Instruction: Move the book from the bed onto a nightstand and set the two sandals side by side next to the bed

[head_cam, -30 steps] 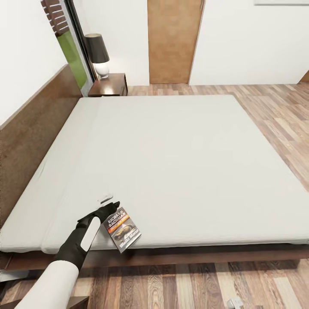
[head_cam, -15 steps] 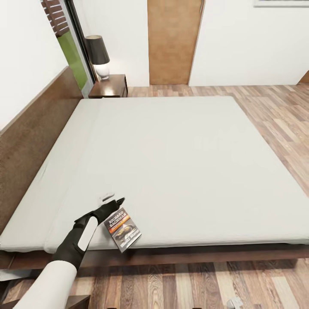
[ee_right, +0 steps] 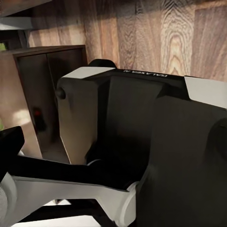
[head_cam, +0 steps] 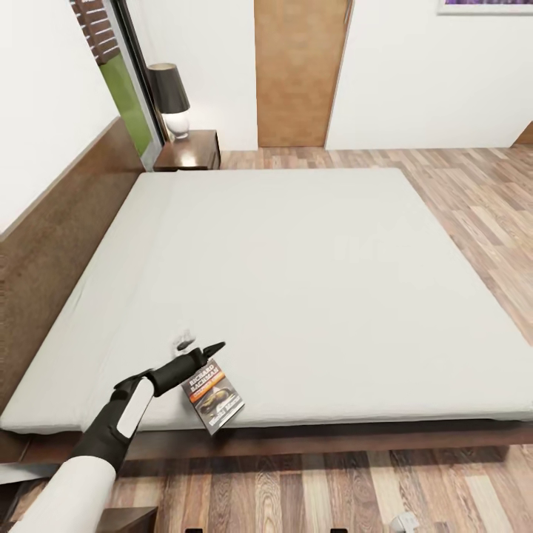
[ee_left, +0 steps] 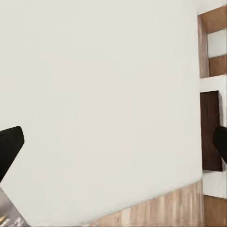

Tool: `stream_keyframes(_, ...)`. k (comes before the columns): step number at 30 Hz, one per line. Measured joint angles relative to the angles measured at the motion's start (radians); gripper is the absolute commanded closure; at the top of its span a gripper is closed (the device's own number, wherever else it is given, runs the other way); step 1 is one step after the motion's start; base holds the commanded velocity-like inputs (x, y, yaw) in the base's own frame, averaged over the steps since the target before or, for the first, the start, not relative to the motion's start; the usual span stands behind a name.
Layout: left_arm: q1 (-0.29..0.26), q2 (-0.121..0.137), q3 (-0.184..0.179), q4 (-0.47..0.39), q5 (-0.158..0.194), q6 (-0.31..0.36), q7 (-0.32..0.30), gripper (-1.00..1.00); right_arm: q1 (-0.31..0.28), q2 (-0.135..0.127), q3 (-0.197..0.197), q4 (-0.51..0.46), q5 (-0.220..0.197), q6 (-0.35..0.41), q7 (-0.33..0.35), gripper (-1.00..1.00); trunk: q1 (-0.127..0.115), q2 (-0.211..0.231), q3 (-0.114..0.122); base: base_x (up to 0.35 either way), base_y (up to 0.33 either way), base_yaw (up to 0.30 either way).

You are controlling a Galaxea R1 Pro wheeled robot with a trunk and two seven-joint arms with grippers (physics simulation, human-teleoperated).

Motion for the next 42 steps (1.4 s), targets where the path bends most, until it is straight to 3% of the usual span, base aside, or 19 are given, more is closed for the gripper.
stream_keyframes(7,0.084,0.002,-0.004,0.096,-0.017,-0.002,-0.135,-1.0,0.0,-0.001,0.001,0.0,0.0,0.0,0.0,-1.0,-0.027,0.049,0.022,0.0,0.0,0.0)
stream_keyframes(11,0.108,0.004,-0.005,0.187,-0.059,-0.012,-0.2,-1.0,0.0,0.0,0.001,0.0,0.0,0.0,0.0,-1.0,-0.042,0.077,0.034,0.0,0.0,0.0)
stream_keyframes(12,0.113,0.004,-0.006,0.24,-0.094,-0.036,-0.224,-1.0,0.0,-0.001,0.001,0.0,0.0,0.0,0.0,-1.0,-0.046,0.084,0.038,0.0,0.0,0.0)
stream_keyframes(27,0.114,0.0,-0.008,0.264,-0.103,-0.049,-0.225,-1.0,0.0,0.0,0.001,0.0,0.0,0.0,0.0,-1.0,-0.104,0.189,0.085,0.0,0.0,0.0)
stream_keyframes(31,0.114,0.001,-0.008,0.316,-0.108,-0.057,-0.223,-1.0,0.0,0.0,0.001,0.0,0.0,0.0,0.0,-1.0,-0.119,0.217,0.097,0.0,0.0,0.0)
stream_keyframes(34,0.114,0.004,-0.008,0.411,-0.136,-0.126,-0.223,-1.0,0.0,0.0,0.001,0.0,0.0,0.0,0.0,-1.0,-0.13,0.238,0.107,0.0,0.0,0.0)
stream_keyframes(39,0.114,0.007,-0.012,0.617,-0.184,-0.328,-0.222,-1.0,0.0,-0.001,0.001,0.0,0.0,0.0,0.001,-1.0,-0.15,0.273,0.122,0.0,0.0,0.0)
stream_keyframes(42,0.114,0.013,-0.012,0.683,-0.189,-0.363,-0.221,-1.0,0.0,0.0,0.001,0.0,0.0,0.0,0.001,-1.0,-0.161,0.294,0.132,0.0,0.0,0.0)
